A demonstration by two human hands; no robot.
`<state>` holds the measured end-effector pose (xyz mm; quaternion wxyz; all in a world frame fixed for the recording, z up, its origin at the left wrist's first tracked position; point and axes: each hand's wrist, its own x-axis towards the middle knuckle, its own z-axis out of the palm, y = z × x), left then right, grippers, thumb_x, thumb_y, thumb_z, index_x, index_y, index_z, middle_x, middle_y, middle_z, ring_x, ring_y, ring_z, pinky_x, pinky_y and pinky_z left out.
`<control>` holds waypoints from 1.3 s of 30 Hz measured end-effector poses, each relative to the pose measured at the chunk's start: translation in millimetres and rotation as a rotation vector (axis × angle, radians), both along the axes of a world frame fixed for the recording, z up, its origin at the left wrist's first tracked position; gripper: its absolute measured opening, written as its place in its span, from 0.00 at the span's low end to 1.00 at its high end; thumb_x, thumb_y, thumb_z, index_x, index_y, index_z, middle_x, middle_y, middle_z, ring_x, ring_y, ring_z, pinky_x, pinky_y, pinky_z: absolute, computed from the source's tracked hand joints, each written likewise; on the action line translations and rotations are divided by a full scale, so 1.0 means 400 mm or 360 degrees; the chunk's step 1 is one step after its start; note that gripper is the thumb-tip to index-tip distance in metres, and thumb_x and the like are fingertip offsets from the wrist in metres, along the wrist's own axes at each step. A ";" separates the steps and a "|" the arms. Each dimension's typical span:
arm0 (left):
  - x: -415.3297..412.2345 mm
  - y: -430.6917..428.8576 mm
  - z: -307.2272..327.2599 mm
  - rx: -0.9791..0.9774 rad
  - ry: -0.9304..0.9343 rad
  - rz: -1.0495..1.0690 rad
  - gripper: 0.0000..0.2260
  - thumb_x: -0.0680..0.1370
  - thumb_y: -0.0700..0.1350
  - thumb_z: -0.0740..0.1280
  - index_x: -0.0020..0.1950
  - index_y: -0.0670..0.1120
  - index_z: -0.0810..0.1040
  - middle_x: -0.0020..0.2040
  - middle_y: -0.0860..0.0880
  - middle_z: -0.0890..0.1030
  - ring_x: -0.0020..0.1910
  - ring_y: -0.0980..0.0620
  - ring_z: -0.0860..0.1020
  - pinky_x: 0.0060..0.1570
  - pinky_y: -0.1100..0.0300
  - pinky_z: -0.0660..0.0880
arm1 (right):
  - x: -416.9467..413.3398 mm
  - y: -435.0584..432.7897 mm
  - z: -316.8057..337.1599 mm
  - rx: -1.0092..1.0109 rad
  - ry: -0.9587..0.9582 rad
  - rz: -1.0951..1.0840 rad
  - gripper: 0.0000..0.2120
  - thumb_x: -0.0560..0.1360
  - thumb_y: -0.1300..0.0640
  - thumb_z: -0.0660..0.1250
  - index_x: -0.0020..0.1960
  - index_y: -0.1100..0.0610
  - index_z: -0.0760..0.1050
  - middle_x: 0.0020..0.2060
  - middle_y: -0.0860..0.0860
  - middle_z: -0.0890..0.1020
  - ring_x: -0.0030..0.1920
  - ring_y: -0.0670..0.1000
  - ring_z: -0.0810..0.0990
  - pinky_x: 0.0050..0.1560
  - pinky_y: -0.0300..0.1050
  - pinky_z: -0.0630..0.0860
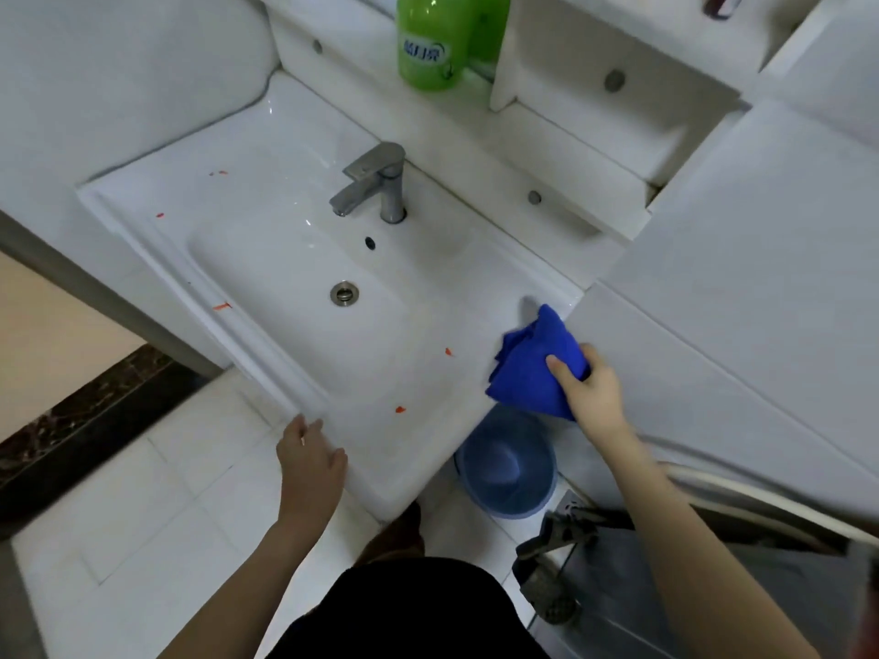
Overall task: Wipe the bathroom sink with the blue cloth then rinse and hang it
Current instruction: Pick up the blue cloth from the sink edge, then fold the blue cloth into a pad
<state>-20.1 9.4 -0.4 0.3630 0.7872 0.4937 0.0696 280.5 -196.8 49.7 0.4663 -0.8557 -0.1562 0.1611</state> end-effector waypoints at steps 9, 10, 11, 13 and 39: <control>-0.114 -0.080 0.145 0.0035 -0.0421 -0.0106 0.10 0.81 0.43 0.61 0.59 0.46 0.79 0.53 0.51 0.80 0.49 0.55 0.77 0.49 0.62 0.70 | -0.313 -0.088 0.163 0.0204 -0.0242 0.0166 0.08 0.73 0.48 0.71 0.38 0.44 0.73 0.32 0.42 0.79 0.32 0.43 0.76 0.30 0.32 0.69; -0.145 -0.104 0.156 0.0038 -0.0457 -0.0106 0.10 0.81 0.44 0.61 0.58 0.47 0.79 0.53 0.52 0.80 0.48 0.57 0.77 0.49 0.64 0.70 | -0.362 -0.101 0.163 0.0201 -0.0232 0.0190 0.08 0.73 0.47 0.71 0.39 0.45 0.74 0.33 0.43 0.80 0.33 0.44 0.77 0.30 0.34 0.70; -0.182 -0.129 0.161 0.0049 -0.0470 -0.0119 0.10 0.81 0.45 0.61 0.58 0.47 0.79 0.52 0.53 0.79 0.48 0.61 0.77 0.48 0.66 0.69 | -0.410 -0.116 0.158 0.0178 -0.0212 0.0226 0.07 0.73 0.47 0.71 0.40 0.46 0.75 0.34 0.43 0.81 0.34 0.45 0.78 0.31 0.36 0.72; -0.277 -0.189 0.150 0.0059 -0.0436 -0.0142 0.09 0.81 0.45 0.61 0.57 0.49 0.79 0.52 0.55 0.79 0.48 0.65 0.75 0.47 0.73 0.67 | -0.501 -0.143 0.133 0.0108 -0.0165 0.0321 0.08 0.73 0.46 0.72 0.40 0.47 0.75 0.35 0.43 0.81 0.35 0.44 0.78 0.33 0.39 0.73; -1.328 -0.303 0.012 -0.0433 -0.0168 0.1367 0.07 0.80 0.47 0.61 0.48 0.55 0.77 0.48 0.58 0.81 0.47 0.61 0.77 0.43 0.68 0.70 | -1.208 0.353 -0.046 -0.0450 -0.0076 0.1534 0.10 0.73 0.50 0.73 0.37 0.47 0.73 0.28 0.45 0.77 0.29 0.43 0.76 0.26 0.31 0.65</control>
